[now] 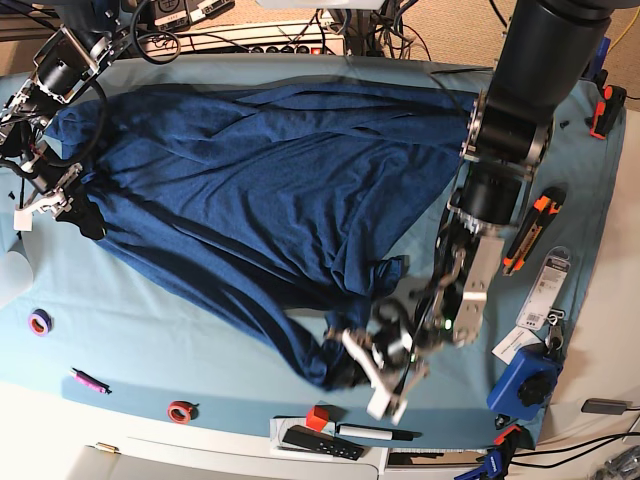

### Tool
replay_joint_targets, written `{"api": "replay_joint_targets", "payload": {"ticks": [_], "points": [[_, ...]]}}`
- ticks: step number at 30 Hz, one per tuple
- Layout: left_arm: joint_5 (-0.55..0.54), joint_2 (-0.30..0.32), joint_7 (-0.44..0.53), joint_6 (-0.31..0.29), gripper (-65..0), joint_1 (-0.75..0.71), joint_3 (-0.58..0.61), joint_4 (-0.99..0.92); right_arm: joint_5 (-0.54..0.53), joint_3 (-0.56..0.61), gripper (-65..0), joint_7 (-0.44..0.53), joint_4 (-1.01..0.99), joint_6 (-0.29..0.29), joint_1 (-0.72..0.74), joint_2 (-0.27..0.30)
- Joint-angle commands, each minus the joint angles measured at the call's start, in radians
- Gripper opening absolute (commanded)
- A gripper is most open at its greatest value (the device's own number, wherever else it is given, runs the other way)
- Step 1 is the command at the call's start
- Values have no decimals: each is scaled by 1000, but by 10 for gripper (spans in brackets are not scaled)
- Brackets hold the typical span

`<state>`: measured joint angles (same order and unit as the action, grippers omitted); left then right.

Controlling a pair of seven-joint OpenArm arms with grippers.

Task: Layout the t-shirt on the table in an organized manner, then fold the t-shirt properly
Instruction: 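Pull the pinched shirt fabric with the left gripper toward the table edge, then release the fabric and move the left gripper to the shirt's side edge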

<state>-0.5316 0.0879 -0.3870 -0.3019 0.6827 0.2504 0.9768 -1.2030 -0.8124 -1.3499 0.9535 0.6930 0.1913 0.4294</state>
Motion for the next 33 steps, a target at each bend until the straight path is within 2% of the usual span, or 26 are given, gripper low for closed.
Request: {"api": "replay_joint_targets", "payload": {"ticks": [1, 10, 17, 22, 25, 26, 28, 29, 30, 33], "points": [[3, -14, 30, -1, -650, 55, 8, 18, -27, -3, -379, 16, 15, 5, 16, 27], [142, -56, 89, 12, -650, 129, 215, 18, -27, -3, -379, 16, 15, 5, 17, 27], [346, -63, 225, 166, -650, 129, 391, -29, -27, -3, -379, 18, 15, 5, 17, 27], [435, -63, 362, 233, -650, 131, 415, -98, -27, -3, -379, 18, 15, 5, 17, 27], [486, -65, 431, 311, -650, 136, 415, -148, -27, -3, -379, 18, 15, 5, 17, 27], [513, -66, 447, 328, -585, 139, 415, -168, -27, -3, -379, 18, 15, 5, 17, 27], [536, -71, 468, 332, -394, 149, 415, -215, -27, -3, -379, 20, 15, 5, 17, 27], [533, -71, 466, 333, -323, 153, 415, -233, -27, -3, -379, 22, 15, 5, 17, 27], [526, -71, 464, 332, -288, 154, 415, -244, -27, -3, -379, 22, 15, 5, 17, 27], [468, -68, 404, 332, -281, 154, 415, -250, -27, -3, -379, 26, 15, 5, 17, 27]]}}
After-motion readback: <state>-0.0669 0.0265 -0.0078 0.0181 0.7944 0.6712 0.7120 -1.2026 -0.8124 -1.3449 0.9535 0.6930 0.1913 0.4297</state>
